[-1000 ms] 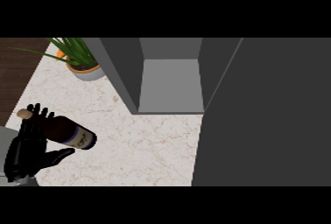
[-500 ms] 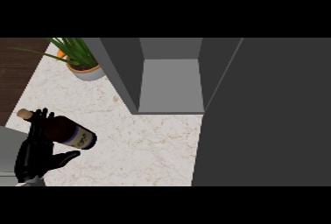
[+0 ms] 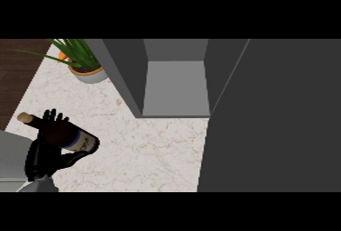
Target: Pick up the wine, place it into the cabinet and close the cabinet
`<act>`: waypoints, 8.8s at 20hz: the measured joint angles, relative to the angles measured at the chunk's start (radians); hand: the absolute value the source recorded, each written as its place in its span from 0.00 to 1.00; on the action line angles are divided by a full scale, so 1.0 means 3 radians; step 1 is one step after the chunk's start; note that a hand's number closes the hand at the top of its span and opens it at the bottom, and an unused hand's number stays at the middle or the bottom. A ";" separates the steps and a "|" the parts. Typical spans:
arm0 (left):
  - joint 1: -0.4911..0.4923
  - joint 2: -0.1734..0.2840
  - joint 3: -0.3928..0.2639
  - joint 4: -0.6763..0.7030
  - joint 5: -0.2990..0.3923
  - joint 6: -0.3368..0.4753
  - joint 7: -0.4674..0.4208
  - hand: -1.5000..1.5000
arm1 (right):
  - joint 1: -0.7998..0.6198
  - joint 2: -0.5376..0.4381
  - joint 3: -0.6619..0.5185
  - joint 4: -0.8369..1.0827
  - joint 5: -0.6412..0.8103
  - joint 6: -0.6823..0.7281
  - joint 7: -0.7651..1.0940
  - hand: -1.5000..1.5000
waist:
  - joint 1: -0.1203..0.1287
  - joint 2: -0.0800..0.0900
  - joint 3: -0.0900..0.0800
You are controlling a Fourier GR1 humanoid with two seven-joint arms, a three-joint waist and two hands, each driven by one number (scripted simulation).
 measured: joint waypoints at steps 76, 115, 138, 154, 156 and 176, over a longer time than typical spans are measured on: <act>-0.1128 -0.0440 -0.2678 -0.2152 -0.0441 0.2372 0.1468 1.00 | 0.0269 0.0113 -0.0108 0.0039 -0.0027 0.0227 -0.0272 0.00 | -0.0016 0.0000 0.0003; -0.1585 -0.0435 -0.2723 -0.0348 0.0052 0.2881 0.0052 1.00 | 0.0171 0.0080 -0.0215 0.0029 -0.0056 0.0289 -0.0198 0.00 | -0.0021 0.0005 0.0001; -0.2329 -0.0421 -0.2047 0.0941 0.0376 0.2388 -0.0246 1.00 | 0.0172 0.0141 -0.0283 0.0056 -0.0091 0.0326 -0.0251 0.00 | -0.0047 0.0015 0.0001; -0.3126 -0.0417 -0.1606 0.2160 0.0354 0.2416 -0.0931 1.00 | 0.0252 0.0242 -0.0126 0.0084 -0.0095 0.0376 -0.0310 0.00 | -0.0105 0.0037 -0.0002; -0.3213 -0.0409 -0.1536 0.2296 0.0358 0.2384 -0.0994 1.00 | 0.0237 0.0229 -0.0155 0.0076 -0.0103 0.0382 -0.0297 0.00 | -0.0118 0.0042 -0.0002; -0.3512 -0.0441 -0.1020 0.2922 0.0639 0.2017 -0.1249 1.00 | 0.0180 0.0283 -0.0071 0.0140 -0.0092 0.0406 -0.0352 0.00 | -0.0179 0.0060 0.0007</act>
